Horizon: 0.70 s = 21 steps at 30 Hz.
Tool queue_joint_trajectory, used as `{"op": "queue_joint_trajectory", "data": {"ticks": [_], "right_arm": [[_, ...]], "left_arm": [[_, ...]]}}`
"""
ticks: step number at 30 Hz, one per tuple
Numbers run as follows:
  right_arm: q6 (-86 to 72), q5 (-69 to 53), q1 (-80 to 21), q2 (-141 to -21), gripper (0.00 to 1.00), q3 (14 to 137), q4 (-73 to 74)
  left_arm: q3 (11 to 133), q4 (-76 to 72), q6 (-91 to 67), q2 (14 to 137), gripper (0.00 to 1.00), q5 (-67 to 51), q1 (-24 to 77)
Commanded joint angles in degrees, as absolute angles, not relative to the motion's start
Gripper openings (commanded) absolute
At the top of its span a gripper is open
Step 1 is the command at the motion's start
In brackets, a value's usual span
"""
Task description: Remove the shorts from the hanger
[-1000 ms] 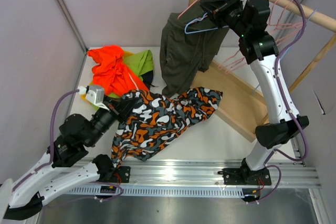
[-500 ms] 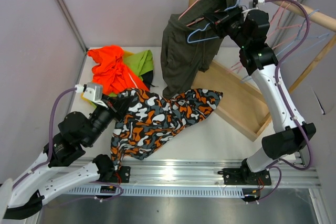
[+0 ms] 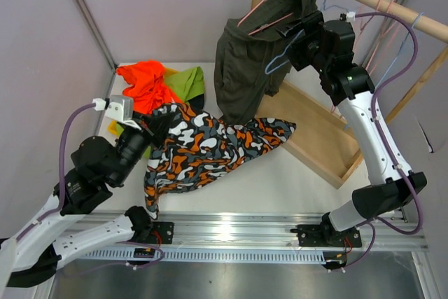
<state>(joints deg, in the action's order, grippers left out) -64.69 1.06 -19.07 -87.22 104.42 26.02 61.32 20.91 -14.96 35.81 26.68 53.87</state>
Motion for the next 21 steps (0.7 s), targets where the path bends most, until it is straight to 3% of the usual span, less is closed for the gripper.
{"op": "queue_joint_trajectory", "data": {"ticks": [1, 12, 16, 21], "right_arm": [[-63.11, 7.29, -19.42, -84.90, 0.87, 106.87, 33.90], [-55.20, 23.37, -25.92, -78.86, 0.89, 109.43, 40.43], [-52.83, 28.99, -29.87, -73.92, 0.89, 107.49, 38.58], [-50.36, 32.17, -30.41, -70.49, 0.91, 107.05, 39.98]], "left_arm": [[65.30, 19.07, -12.57, 37.00, 0.00, 29.88, 54.05], [80.21, 22.76, -0.18, 47.63, 0.00, 40.18, 51.43], [86.20, 23.55, -1.22, 52.81, 0.00, 28.36, 35.22], [97.28, 25.48, -3.07, 64.23, 0.00, 22.15, 21.92]]}}
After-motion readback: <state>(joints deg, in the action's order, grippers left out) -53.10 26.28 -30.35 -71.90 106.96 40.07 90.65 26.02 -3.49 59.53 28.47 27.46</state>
